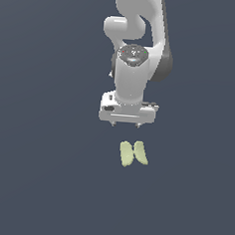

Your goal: Pick up the object and move it to a goal position.

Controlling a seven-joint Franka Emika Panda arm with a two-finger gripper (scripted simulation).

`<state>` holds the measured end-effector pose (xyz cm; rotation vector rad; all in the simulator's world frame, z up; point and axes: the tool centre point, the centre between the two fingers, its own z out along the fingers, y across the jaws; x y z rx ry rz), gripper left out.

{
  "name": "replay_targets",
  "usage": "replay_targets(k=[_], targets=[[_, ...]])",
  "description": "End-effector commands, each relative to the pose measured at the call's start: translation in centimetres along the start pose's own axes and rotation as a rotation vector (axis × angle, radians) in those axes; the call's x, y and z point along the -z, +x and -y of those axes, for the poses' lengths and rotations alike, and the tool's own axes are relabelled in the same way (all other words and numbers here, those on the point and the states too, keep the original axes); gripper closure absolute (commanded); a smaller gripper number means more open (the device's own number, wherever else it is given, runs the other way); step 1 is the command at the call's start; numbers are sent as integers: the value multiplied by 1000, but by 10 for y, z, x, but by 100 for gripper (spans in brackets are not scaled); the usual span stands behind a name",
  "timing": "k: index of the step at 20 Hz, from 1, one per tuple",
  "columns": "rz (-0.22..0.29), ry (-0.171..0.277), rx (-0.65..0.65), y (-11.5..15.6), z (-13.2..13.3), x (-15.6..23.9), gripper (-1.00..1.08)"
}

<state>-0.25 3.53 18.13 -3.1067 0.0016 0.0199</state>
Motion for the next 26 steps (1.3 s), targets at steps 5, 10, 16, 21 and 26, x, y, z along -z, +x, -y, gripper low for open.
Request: replay_targets(k=[5,10,16,21,26], targets=[[1,2,-55,2,2,-4,-92],[2,3,-135,6,5,-10,-92],[3,5,-274,12,9,-20,-92],[4,5,-404,17,14,-30,-92],[4,4,-533,22,18,-39,-92]])
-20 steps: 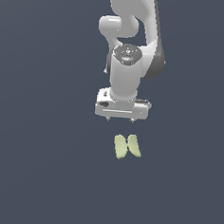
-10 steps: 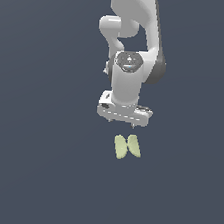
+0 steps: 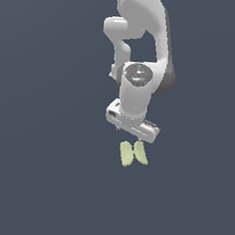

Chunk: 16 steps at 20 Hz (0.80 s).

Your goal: Pick up the object and move it to a goal position.

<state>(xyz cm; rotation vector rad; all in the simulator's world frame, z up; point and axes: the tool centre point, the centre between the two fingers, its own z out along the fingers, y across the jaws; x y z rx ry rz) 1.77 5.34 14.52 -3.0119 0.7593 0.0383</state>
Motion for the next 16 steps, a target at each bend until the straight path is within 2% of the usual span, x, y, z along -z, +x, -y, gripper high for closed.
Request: replay_targets(k=[1,16], targets=[[-1,-1,-66,1,3,-5,-92],[-10,-7,-452,8,21,-34,-92]])
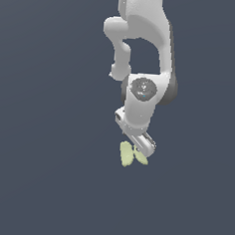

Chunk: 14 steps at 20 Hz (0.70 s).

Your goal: Pick up the object and move it to a goal position.

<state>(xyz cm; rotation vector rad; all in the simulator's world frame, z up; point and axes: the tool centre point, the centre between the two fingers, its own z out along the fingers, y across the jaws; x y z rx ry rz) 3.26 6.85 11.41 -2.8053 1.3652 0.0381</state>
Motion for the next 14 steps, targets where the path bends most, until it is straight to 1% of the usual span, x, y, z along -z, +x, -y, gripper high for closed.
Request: replay_targets(k=[1,14], targets=[[-3,-1,-66,0,3,-5,-92],[-22,-2,-381,-3,18,-29,-92]])
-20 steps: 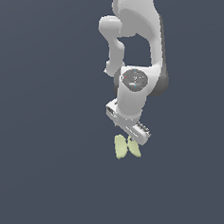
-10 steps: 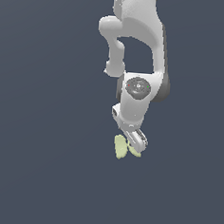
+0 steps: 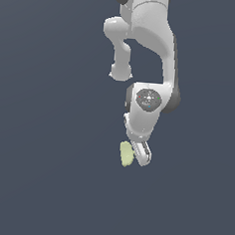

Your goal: Pick up the object and move it to a goal position.

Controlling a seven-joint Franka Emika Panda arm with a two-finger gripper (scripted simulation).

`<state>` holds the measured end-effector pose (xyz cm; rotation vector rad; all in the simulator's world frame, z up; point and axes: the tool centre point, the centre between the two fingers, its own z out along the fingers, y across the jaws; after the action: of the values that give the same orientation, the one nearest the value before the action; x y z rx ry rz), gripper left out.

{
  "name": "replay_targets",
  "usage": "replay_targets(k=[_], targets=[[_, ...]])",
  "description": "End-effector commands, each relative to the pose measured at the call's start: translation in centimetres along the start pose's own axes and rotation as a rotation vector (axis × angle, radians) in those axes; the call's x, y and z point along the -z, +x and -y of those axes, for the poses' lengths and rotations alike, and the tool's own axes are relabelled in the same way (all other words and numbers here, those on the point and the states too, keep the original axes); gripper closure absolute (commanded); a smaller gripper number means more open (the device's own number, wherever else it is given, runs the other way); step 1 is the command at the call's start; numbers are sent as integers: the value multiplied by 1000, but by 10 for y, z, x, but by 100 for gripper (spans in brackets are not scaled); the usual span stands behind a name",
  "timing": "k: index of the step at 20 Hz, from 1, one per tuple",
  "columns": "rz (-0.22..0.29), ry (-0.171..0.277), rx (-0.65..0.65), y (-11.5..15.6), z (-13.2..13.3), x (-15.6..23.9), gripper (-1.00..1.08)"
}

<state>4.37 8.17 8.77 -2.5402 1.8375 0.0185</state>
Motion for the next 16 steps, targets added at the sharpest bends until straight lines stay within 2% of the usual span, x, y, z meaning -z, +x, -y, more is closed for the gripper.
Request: replay_targets(k=[1,9,16], targets=[[-4,1,-52,-1,2,-4,-92],[-11,2,-154,-4,6,-11,-92],[-13,3,-173,-5,7,-13,-92]])
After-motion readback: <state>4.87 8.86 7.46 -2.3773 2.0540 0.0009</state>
